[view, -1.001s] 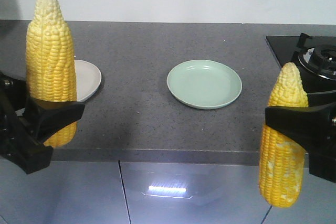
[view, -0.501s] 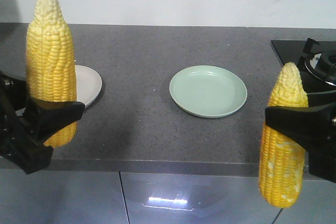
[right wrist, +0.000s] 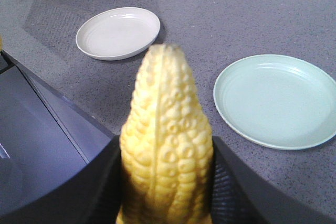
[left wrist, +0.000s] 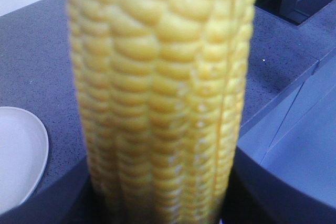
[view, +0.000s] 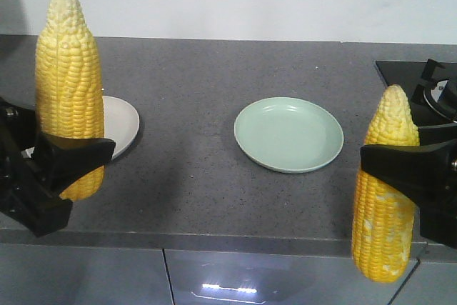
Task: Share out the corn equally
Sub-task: 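Drive closer to the counter, centering between the beige and green plates, then approach the counter edge, holding cobs above the beige and green plates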
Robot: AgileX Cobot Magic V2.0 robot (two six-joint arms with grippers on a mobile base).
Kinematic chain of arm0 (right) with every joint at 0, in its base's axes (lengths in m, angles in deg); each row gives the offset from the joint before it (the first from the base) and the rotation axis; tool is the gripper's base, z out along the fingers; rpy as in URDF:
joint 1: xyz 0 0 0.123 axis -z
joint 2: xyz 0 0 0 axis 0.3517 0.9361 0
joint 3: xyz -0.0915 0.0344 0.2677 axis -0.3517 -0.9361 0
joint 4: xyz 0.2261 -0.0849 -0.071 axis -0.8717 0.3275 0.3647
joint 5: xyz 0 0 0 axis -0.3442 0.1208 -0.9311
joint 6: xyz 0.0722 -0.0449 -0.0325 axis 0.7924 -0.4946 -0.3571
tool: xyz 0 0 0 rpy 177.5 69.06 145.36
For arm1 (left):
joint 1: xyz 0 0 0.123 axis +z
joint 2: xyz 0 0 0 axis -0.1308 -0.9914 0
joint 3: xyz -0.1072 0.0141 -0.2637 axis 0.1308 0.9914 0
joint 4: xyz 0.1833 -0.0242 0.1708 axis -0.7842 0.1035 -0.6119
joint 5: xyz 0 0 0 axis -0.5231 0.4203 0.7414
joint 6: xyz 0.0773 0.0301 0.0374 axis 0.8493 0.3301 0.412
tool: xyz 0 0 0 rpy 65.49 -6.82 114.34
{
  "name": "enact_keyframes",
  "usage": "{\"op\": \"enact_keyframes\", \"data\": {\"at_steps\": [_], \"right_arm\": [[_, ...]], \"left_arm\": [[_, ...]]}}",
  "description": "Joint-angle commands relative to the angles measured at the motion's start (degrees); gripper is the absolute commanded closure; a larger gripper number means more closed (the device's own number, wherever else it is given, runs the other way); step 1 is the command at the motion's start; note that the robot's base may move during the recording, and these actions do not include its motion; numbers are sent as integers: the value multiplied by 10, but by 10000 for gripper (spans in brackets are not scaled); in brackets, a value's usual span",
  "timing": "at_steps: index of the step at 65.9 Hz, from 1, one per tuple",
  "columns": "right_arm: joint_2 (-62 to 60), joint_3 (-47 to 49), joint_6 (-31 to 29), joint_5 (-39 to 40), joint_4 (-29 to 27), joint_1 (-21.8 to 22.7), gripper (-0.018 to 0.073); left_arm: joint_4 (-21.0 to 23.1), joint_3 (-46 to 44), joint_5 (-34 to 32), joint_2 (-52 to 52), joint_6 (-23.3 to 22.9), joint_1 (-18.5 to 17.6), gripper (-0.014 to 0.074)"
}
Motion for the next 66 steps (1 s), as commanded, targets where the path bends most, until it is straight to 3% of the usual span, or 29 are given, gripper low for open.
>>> {"op": "enact_keyframes", "data": {"at_steps": [1, 66], "right_arm": [[-3, 14, -3, 33, -15, 1, 365], [-3, 14, -3, 33, -15, 1, 365]], "left_arm": [[10, -14, -39, 10, -1, 0, 296], [10, -14, -39, 10, -1, 0, 296]]}}
